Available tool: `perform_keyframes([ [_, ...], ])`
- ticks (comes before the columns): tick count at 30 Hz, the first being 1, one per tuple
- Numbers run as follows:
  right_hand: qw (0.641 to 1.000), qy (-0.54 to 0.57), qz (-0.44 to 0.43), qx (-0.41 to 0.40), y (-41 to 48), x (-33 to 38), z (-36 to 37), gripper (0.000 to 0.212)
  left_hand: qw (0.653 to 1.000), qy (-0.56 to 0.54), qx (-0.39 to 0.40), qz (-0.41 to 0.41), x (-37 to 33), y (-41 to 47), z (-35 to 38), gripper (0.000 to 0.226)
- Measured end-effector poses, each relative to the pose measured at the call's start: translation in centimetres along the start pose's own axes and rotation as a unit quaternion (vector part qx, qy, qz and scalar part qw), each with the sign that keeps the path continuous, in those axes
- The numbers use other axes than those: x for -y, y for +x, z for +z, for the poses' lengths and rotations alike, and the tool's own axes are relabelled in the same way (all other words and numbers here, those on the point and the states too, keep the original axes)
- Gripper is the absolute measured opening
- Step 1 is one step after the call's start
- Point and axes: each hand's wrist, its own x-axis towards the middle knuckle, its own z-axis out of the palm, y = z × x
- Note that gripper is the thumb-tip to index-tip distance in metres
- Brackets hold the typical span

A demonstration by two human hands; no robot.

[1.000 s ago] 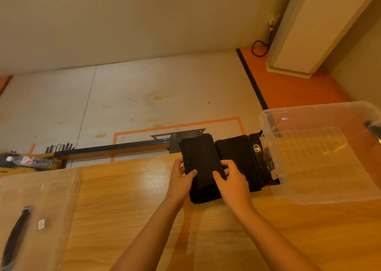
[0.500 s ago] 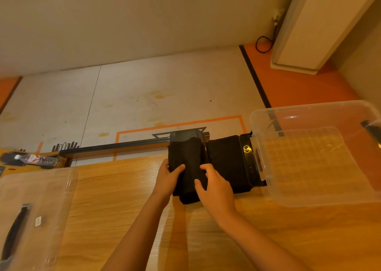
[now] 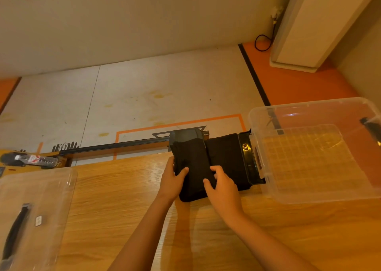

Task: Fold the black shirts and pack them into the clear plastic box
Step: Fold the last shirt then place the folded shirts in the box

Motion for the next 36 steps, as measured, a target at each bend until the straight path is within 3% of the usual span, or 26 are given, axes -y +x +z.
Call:
perform_keyframes([
  [9,0.999,-0.044,0.007,0.003,0.1,-0.4,0.3,0.045,0.996,0.07,0.025,-0.041,0.4,0.5,-0.5,0.041],
  [14,0.995,-0.09,-0.035,-0.034,0.9,0.7,0.2,0.051,0.979,0.167,-0.037,-0.111,1.4,1.0,-0.9,0.057],
  [17,0.996,-0.081,-0.022,0.004,1.6,2.0,0.5,0.06,0.977,0.097,-0.035,-0.189,1.7,0.9,-0.4,0.062],
  [21,0.998,-0.027,0.025,0.057,2.6,3.1,1.1,0.063,0.972,0.018,-0.032,-0.23,2.1,1.5,0.3,0.071],
  [25,0.99,0.065,0.091,0.082,3.5,3.9,1.6,0.066,0.975,-0.033,-0.019,-0.219,2.0,2.2,0.8,0.045],
  [29,0.973,0.146,0.144,0.104,4.5,4.8,1.5,0.069,0.981,0.004,-0.037,-0.19,2.9,2.7,1.2,0.06],
  [33,0.975,0.117,0.149,0.12,5.0,4.9,1.4,0.062,0.983,0.03,-0.053,-0.175,2.9,2.4,1.2,0.044],
  [36,0.978,0.089,0.133,0.135,4.7,4.9,2.1,0.06,0.983,0.026,-0.063,-0.172,3.6,2.2,0.8,0.049],
])
